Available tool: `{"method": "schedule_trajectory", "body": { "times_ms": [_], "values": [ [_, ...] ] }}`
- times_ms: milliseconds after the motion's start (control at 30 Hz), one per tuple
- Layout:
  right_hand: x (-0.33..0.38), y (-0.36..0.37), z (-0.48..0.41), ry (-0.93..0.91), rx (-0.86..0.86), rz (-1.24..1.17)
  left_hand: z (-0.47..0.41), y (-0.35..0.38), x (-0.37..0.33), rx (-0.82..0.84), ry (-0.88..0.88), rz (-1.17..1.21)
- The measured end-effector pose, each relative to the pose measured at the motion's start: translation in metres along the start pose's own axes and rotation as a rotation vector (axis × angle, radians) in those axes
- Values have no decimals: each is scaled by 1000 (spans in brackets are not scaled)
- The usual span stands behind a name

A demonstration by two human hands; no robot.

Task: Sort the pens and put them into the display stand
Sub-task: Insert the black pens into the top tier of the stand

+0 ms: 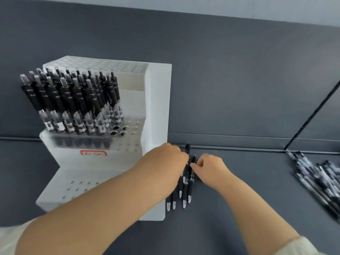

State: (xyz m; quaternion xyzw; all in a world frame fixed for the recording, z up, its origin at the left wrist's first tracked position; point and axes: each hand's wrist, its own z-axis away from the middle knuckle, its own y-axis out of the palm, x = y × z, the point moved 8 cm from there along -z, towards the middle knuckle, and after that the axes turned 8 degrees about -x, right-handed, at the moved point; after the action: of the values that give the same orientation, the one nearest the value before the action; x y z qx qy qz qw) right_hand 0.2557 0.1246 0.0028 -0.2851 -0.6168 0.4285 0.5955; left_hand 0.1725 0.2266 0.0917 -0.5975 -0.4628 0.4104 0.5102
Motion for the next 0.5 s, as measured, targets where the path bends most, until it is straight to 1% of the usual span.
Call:
{"method": "schedule_trajectory", "body": {
  "times_ms": [100,133,167,233,400,467,500],
  "values": [
    [-9,9,-6,30,54,12,0,37,-2,227,-151,-75],
    [-8,10,-8,23,74,31,1,50,-1,275,-209,-57],
    [-7,12,-10,13,98,54,1,58,-1,287,-272,-8],
    [-3,13,-12,4,134,93,5,67,-1,220,-384,86],
    [6,17,-15,-43,186,188,15,81,12,48,-666,146],
    [7,17,-16,-68,206,206,12,87,18,47,-732,142],
    [6,17,-17,-76,214,203,9,92,21,72,-755,133]
  ]
}}
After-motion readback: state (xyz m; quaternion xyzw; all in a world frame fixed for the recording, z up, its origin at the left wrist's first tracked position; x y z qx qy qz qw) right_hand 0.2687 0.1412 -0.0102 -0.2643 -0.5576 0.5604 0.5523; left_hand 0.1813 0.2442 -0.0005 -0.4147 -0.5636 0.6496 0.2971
